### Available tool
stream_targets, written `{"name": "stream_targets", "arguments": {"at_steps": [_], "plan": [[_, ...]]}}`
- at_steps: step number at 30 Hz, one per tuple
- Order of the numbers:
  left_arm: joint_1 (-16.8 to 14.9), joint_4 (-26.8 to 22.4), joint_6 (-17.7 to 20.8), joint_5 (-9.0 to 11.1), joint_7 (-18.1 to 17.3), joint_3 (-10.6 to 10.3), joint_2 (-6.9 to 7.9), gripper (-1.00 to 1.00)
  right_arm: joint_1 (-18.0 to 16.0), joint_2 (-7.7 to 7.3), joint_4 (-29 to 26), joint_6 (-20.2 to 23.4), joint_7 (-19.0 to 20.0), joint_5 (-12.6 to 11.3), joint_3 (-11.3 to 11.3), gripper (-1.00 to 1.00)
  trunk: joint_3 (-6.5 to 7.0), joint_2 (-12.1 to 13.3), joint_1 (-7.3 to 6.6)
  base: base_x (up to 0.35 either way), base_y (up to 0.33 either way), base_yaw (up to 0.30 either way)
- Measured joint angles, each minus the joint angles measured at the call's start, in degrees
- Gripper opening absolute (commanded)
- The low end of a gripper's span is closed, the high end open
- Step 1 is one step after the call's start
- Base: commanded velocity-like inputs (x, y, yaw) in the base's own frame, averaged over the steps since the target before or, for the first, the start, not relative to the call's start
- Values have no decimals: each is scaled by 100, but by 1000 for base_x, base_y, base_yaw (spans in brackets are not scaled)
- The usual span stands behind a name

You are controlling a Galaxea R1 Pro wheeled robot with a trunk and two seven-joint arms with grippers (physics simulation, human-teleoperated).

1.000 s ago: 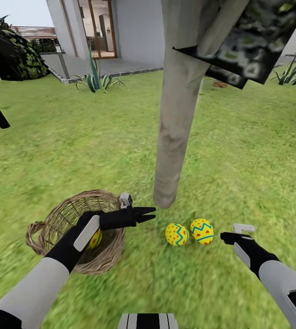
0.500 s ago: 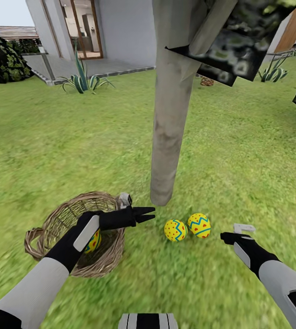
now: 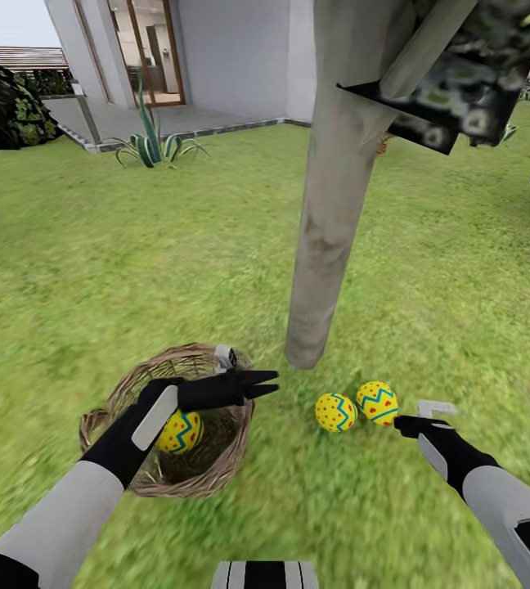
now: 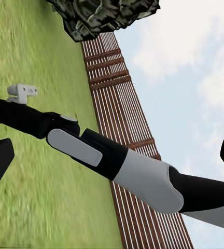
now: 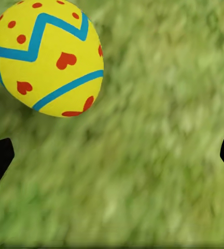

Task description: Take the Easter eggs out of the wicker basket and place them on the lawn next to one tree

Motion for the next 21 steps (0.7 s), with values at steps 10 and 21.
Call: {"name": "stream_targets", "arguments": {"at_steps": [10,21], "plan": [[0,3,-9,1,-1,-1,-2,100,0,-101,-121,387,1607,-1,6,100,0,0,0,0,98,0],[0,4,-23,0,-1,0,-2,100,1,-533,-527,1424,5168,-32,-2,100,0,0,0,0,2,0]]}}
